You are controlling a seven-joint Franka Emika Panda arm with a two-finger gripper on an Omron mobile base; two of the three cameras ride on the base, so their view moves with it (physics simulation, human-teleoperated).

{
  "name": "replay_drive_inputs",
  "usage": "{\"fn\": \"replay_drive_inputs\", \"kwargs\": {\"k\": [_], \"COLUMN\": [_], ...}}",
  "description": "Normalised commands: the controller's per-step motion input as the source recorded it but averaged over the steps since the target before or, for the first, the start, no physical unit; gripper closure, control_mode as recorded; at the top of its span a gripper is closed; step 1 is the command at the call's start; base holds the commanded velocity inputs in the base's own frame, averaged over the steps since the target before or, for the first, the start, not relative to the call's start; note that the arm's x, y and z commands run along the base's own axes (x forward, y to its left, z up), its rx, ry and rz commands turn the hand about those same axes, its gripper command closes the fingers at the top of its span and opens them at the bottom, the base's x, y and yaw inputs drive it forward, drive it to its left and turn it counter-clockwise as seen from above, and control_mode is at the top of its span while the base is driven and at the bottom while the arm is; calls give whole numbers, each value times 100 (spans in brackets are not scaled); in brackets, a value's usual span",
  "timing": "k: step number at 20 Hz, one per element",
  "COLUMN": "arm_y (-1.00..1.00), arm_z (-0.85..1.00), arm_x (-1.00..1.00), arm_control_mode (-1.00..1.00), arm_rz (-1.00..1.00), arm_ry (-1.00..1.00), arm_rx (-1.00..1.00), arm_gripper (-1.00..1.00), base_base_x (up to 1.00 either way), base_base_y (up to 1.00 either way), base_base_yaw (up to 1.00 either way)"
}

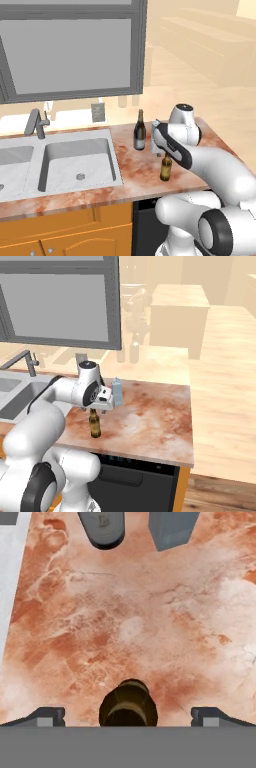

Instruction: Move the drinks to the dining counter.

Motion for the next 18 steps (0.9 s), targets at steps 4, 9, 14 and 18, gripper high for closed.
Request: {"fn": "replay_drive_inputs", "kwargs": {"k": [4, 9, 14, 18], "arm_y": [2, 7, 0, 0], "arm_z": [-12, -11, -17, -19], "arm_x": [10, 3, -1, -12], "arm_control_mode": [-100, -100, -100, -100], "arm_rz": [0, 0, 0, 0], "arm_ry": [-1, 0, 0, -1], "arm_rx": [0, 0, 0, 0], "arm_gripper": [-100, 100, 100, 100], "base_base_x": [0, 0, 0, 0], "base_base_y": [0, 0, 0, 0], "base_base_yaw": [0, 0, 0, 0]}}
